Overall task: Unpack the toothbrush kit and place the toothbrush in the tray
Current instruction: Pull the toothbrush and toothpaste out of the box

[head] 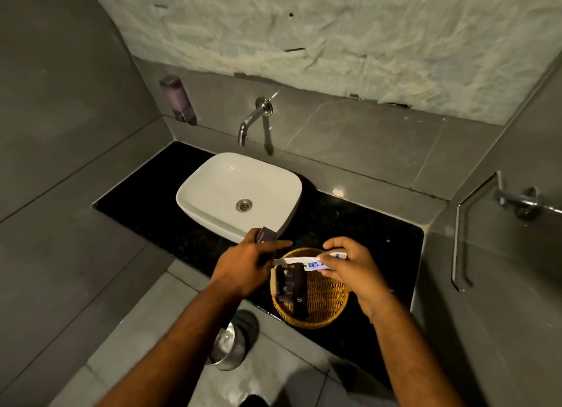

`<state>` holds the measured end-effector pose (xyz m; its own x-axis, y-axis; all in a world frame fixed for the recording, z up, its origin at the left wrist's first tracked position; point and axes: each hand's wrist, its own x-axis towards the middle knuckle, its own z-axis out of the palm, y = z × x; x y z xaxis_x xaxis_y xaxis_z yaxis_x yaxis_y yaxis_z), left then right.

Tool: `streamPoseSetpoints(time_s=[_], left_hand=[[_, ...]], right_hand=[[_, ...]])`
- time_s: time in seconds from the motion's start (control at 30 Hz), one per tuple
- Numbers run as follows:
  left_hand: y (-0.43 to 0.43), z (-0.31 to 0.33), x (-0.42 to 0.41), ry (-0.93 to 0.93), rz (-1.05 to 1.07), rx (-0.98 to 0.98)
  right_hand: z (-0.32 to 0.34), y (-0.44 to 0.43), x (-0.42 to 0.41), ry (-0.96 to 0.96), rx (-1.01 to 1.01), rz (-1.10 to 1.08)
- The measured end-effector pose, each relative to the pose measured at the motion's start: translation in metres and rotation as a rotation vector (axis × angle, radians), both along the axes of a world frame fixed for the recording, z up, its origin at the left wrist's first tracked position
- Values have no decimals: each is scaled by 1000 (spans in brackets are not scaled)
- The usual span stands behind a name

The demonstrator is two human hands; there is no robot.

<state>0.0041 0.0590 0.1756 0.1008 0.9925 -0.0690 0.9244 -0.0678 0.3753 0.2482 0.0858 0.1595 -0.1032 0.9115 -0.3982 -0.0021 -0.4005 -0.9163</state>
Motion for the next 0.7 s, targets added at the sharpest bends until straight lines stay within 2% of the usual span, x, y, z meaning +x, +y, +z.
streamPoseSetpoints(time_s=[0.13,0.27,0.7], left_hand=[[5,-12,-1,2,-26,-71],[9,-35,-20,-177,59,-97],[-72,-162,-190,-653,931,-160]], right_hand=[[-4,0,-6,-83,16,58],[-8,5,-16,-148,-2,60],[-62,20,-151,-301,-55,294]])
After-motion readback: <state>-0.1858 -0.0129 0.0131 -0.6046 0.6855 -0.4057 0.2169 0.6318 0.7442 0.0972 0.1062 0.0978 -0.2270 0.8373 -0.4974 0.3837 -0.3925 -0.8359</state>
